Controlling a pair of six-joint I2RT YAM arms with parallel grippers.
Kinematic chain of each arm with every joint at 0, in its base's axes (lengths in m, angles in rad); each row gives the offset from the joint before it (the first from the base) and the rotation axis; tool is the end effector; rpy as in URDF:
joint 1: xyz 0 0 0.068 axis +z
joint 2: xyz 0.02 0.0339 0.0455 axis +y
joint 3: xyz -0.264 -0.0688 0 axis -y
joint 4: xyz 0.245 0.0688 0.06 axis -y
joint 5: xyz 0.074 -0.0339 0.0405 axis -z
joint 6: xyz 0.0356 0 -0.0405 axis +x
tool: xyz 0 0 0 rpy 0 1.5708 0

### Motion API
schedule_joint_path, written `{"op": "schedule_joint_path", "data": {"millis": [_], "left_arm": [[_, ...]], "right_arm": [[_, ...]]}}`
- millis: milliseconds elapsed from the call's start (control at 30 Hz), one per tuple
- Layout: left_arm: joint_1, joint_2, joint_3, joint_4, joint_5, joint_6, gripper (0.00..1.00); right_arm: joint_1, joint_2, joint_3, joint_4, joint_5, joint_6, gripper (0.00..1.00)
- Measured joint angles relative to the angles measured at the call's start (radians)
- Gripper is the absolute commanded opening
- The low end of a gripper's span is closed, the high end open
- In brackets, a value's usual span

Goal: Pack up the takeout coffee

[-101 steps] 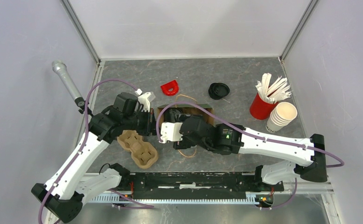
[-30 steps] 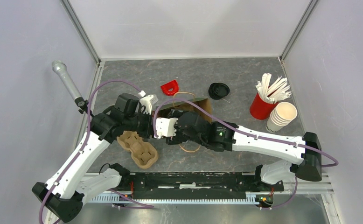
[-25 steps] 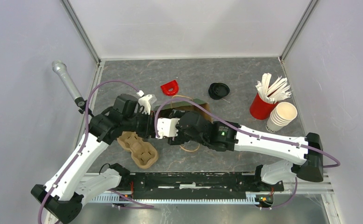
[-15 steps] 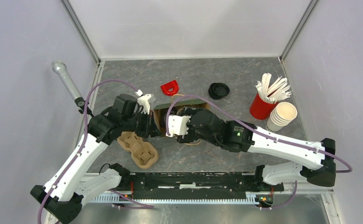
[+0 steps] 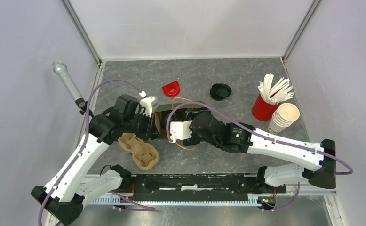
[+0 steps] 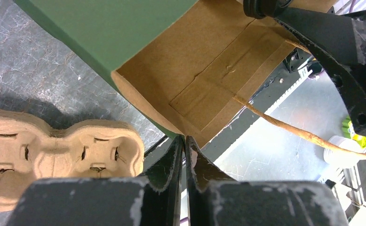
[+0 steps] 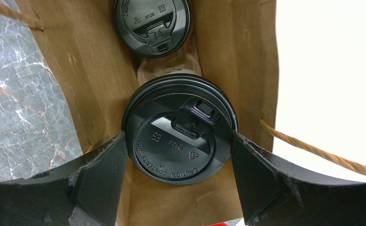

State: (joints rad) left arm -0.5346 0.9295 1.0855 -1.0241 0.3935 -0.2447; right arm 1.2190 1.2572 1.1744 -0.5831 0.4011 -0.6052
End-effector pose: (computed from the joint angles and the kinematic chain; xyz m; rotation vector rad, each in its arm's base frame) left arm 0.1340 -0.0952 0.3408 0.5455 2.4638 -0.8145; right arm 0.1067 0.2502 0.3382 -1.5826 1.4957 -0.1017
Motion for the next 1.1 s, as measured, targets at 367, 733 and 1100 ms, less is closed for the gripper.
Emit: {"op": "schedule_joint_path", "data": {"millis": [367, 733, 1100], "left_arm": [[0.000, 0.005, 0.036, 0.005, -0.034, -0.043, 0.51], [-0.001, -0.011, 0.051, 0.023, -0.119, -0.240, 0.59], [-0.001, 0.010, 0.099, -0.084, -0.123, -0.267, 0.63]], "right_arm": [[-0.002, 0.037, -0.023, 0.017, -0.042, -0.065, 0.50], [-0.002, 0.036, -0.044, 0.037, -0.066, -0.073, 0.50], [-0.003, 0.058, -0.044, 0.051, -0.078, -0.060, 0.50]]}}
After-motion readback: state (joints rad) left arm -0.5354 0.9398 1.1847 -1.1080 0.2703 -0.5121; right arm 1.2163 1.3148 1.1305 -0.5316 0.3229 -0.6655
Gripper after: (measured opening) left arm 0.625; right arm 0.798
